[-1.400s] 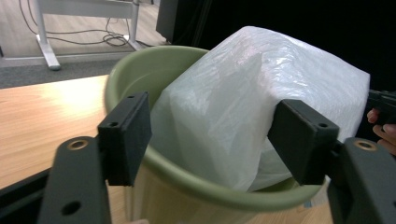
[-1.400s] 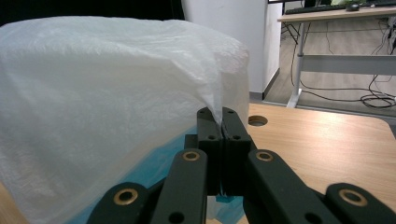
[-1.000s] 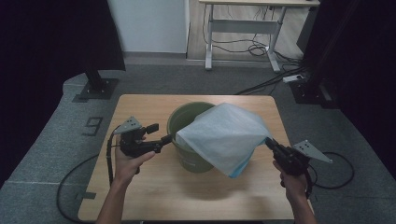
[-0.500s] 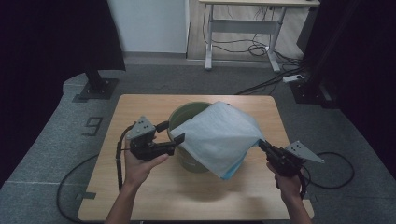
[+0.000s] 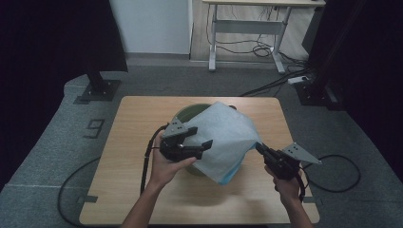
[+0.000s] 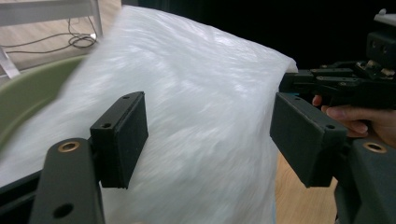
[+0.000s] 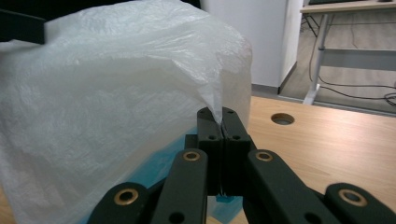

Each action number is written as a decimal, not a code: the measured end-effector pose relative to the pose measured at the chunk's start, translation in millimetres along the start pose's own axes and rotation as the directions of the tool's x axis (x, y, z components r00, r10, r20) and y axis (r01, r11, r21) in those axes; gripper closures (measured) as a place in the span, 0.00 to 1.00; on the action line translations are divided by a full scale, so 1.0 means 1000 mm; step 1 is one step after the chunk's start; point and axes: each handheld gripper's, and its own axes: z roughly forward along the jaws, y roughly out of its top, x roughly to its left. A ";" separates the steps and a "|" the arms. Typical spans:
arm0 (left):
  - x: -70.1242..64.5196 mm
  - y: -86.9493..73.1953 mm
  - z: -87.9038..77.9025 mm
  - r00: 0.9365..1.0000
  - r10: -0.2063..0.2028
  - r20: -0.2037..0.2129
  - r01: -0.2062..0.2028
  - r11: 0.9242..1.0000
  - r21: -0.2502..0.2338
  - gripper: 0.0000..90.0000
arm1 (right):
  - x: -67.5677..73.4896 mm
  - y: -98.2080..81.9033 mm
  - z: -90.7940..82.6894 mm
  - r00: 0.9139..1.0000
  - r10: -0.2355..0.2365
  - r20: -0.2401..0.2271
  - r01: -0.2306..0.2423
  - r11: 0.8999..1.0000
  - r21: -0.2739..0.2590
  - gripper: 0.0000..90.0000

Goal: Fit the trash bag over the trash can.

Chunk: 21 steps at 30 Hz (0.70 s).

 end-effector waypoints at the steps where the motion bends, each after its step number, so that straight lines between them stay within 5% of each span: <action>1: -0.002 0.000 0.004 1.000 0.002 0.003 -0.002 1.000 0.007 0.30 | 0.001 0.001 0.001 1.000 -0.002 -0.005 0.002 1.000 -0.001 0.97; 21: -0.015 -0.005 0.046 0.997 -0.001 0.075 -0.006 0.995 0.099 0.30 | 0.031 0.008 0.015 0.993 -0.046 -0.105 0.047 0.999 0.000 0.97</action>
